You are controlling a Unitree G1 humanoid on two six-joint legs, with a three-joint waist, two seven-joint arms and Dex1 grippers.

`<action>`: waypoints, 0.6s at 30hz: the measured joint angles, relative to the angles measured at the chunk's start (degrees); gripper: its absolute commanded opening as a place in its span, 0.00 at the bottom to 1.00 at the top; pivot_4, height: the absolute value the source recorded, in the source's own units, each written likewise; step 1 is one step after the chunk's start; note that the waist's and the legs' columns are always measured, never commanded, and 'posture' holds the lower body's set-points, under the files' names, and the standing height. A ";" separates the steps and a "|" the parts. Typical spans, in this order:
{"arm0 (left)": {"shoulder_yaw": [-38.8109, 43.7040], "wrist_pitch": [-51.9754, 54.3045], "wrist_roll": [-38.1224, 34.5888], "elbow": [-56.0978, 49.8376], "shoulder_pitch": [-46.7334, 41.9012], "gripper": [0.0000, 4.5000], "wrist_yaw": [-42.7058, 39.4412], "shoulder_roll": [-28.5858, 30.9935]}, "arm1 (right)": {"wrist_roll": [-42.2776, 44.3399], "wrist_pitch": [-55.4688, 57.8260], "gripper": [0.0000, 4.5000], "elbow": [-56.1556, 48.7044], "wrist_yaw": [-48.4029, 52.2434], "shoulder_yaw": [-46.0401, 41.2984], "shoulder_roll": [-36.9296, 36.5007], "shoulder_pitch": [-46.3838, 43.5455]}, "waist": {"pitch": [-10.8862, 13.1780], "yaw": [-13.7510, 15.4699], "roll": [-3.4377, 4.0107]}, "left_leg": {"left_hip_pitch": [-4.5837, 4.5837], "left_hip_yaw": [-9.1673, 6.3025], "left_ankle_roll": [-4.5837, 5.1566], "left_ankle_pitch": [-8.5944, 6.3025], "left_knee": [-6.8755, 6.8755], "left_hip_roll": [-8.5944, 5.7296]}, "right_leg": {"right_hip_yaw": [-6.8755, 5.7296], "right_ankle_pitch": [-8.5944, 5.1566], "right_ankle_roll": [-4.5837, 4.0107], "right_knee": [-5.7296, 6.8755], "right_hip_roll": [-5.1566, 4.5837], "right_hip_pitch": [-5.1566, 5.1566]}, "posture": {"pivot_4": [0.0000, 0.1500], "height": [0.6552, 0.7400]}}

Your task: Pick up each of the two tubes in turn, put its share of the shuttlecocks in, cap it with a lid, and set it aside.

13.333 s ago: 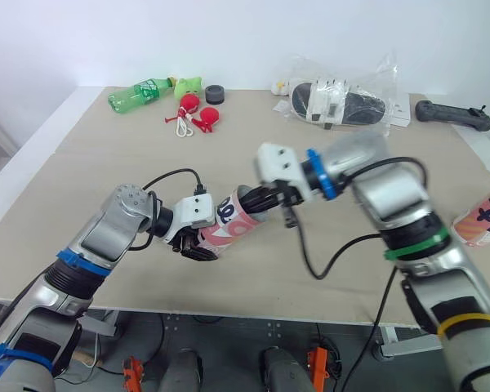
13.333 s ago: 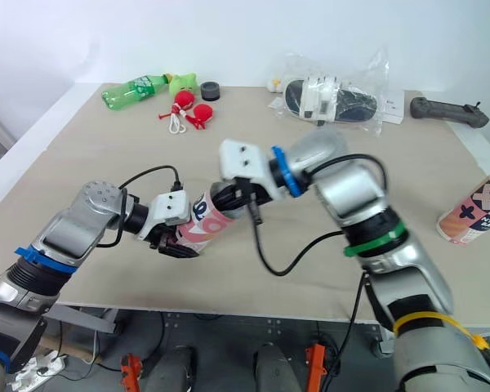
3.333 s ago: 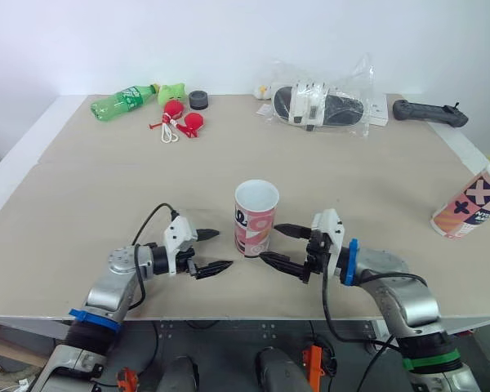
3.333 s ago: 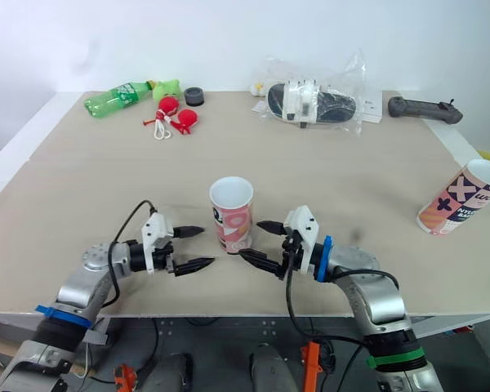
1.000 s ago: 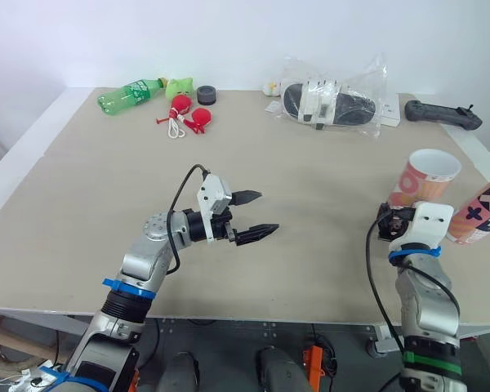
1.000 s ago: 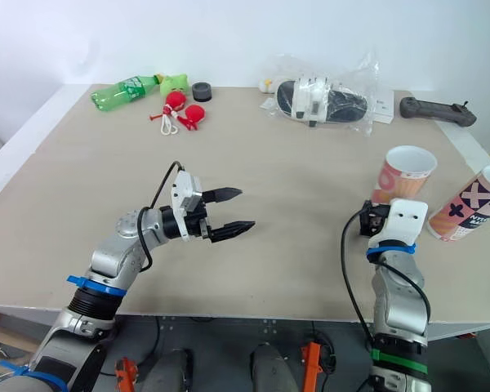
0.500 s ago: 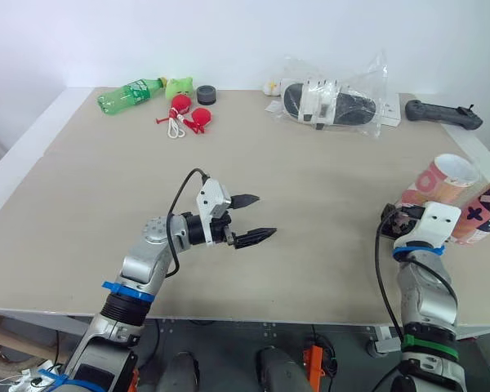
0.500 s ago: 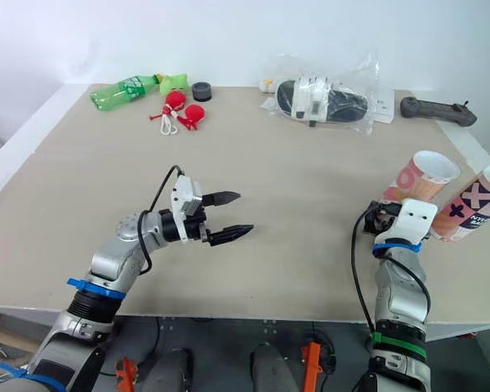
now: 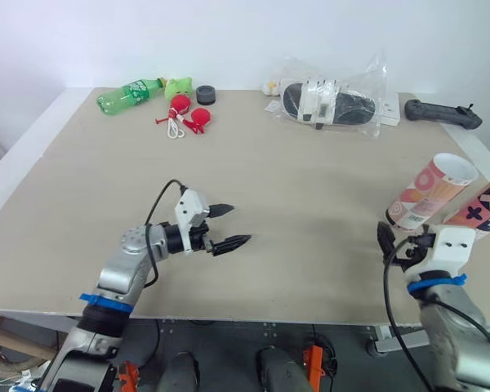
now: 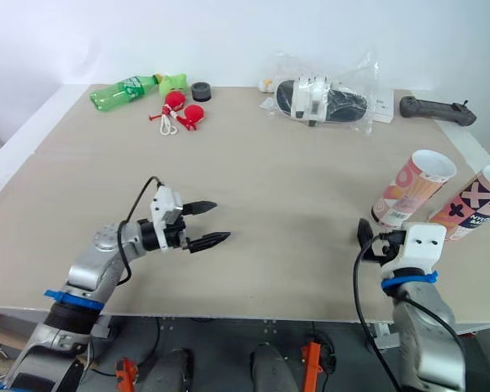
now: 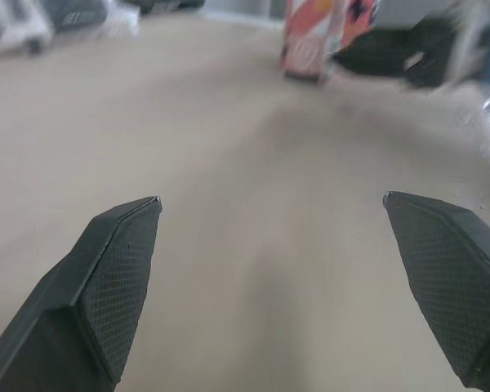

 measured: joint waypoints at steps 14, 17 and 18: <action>11.95 2.82 -0.81 -9.37 12.62 1.00 2.04 13.20 | 9.12 11.07 1.00 9.58 33.71 12.13 -23.27 -12.31 | 0.32 -0.25 -0.50 | -0.04 0.11 -0.06 -0.03 0.09 0.03 | 0.03 -0.10 -0.11 0.00 -0.01 -0.02 | 1.00 1.00; 12.43 2.90 -1.21 -10.03 13.16 1.00 2.50 13.22 | 8.86 11.32 1.00 11.12 34.77 13.23 -23.04 -13.35 | 0.32 0.12 -0.50 | -0.09 0.12 -0.38 -0.23 0.12 0.03 | 0.03 -0.12 0.24 -0.03 -0.03 -0.03 | 1.00 1.00; 12.43 2.91 -1.33 -10.11 13.16 1.00 2.57 13.22 | 8.72 11.32 1.00 11.25 34.85 13.27 -23.04 -13.66 | 0.32 0.23 -0.50 | -0.10 0.11 -0.41 -0.25 0.11 0.04 | 0.03 -0.16 0.26 -0.04 -0.02 -0.03 | 1.00 1.00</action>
